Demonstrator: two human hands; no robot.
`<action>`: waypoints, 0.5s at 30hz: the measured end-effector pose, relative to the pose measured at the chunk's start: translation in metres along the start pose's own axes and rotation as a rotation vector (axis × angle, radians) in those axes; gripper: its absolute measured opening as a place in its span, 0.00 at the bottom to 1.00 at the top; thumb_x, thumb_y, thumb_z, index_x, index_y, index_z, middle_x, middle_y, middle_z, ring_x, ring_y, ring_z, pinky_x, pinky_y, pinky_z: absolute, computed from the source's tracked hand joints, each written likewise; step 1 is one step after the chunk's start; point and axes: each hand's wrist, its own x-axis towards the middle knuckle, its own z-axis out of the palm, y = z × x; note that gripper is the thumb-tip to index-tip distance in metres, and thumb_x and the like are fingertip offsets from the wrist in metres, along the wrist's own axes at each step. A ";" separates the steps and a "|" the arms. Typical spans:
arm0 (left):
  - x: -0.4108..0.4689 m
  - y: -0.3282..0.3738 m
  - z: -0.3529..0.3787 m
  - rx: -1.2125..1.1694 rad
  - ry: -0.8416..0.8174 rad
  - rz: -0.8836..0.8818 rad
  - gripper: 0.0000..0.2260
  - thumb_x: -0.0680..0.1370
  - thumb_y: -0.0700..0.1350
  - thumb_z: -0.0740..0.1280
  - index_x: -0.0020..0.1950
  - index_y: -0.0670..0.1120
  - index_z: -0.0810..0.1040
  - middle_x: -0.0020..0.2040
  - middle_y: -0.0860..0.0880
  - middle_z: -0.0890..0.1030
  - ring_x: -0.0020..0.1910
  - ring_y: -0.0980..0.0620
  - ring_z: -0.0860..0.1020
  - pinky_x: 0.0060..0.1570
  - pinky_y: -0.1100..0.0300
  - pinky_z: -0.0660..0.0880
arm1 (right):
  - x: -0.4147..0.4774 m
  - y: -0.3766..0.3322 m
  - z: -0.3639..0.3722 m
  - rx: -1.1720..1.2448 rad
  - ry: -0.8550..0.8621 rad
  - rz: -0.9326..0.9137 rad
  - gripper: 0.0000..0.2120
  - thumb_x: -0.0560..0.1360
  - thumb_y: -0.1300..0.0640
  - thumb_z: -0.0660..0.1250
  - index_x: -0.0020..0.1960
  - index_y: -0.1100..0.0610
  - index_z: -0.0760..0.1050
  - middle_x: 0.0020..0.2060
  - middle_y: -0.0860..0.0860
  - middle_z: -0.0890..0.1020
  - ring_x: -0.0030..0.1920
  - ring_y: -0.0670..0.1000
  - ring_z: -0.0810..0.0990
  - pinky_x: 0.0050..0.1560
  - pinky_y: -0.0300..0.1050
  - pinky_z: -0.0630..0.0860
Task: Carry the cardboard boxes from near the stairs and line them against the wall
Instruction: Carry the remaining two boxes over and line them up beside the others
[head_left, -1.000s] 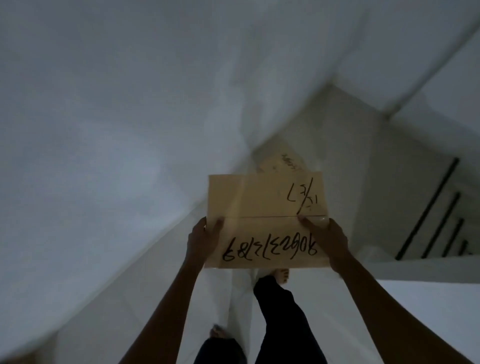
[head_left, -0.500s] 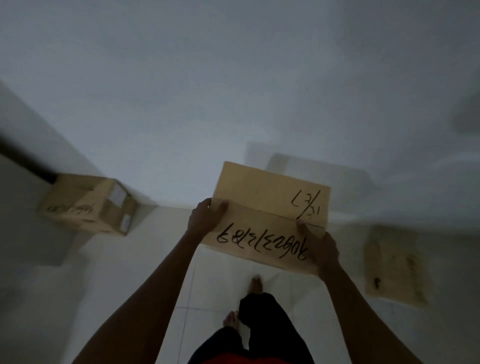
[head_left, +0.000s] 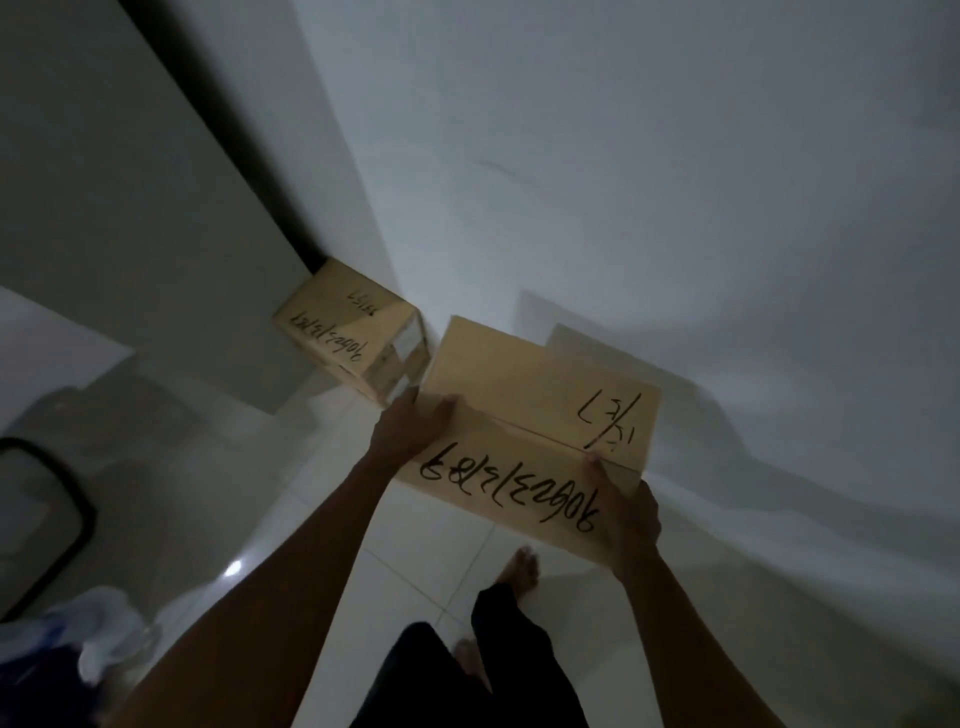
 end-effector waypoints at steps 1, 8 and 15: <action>0.015 -0.006 -0.006 0.004 -0.010 -0.014 0.32 0.77 0.64 0.65 0.73 0.43 0.69 0.64 0.41 0.80 0.59 0.40 0.82 0.58 0.42 0.80 | 0.006 -0.004 0.016 -0.011 -0.009 0.011 0.33 0.72 0.34 0.73 0.65 0.59 0.77 0.53 0.56 0.83 0.51 0.57 0.79 0.54 0.49 0.74; 0.142 -0.076 -0.008 0.086 -0.094 -0.098 0.42 0.69 0.64 0.74 0.75 0.47 0.63 0.69 0.45 0.76 0.64 0.43 0.79 0.60 0.47 0.79 | 0.066 0.001 0.125 -0.078 -0.003 0.101 0.33 0.73 0.34 0.71 0.64 0.59 0.77 0.59 0.61 0.83 0.56 0.63 0.81 0.62 0.58 0.77; 0.317 -0.193 0.059 0.140 -0.058 -0.149 0.39 0.72 0.66 0.70 0.75 0.45 0.64 0.66 0.44 0.77 0.63 0.42 0.78 0.53 0.54 0.73 | 0.192 0.064 0.279 -0.092 0.051 0.236 0.36 0.74 0.34 0.71 0.69 0.61 0.76 0.65 0.64 0.81 0.64 0.65 0.79 0.64 0.56 0.73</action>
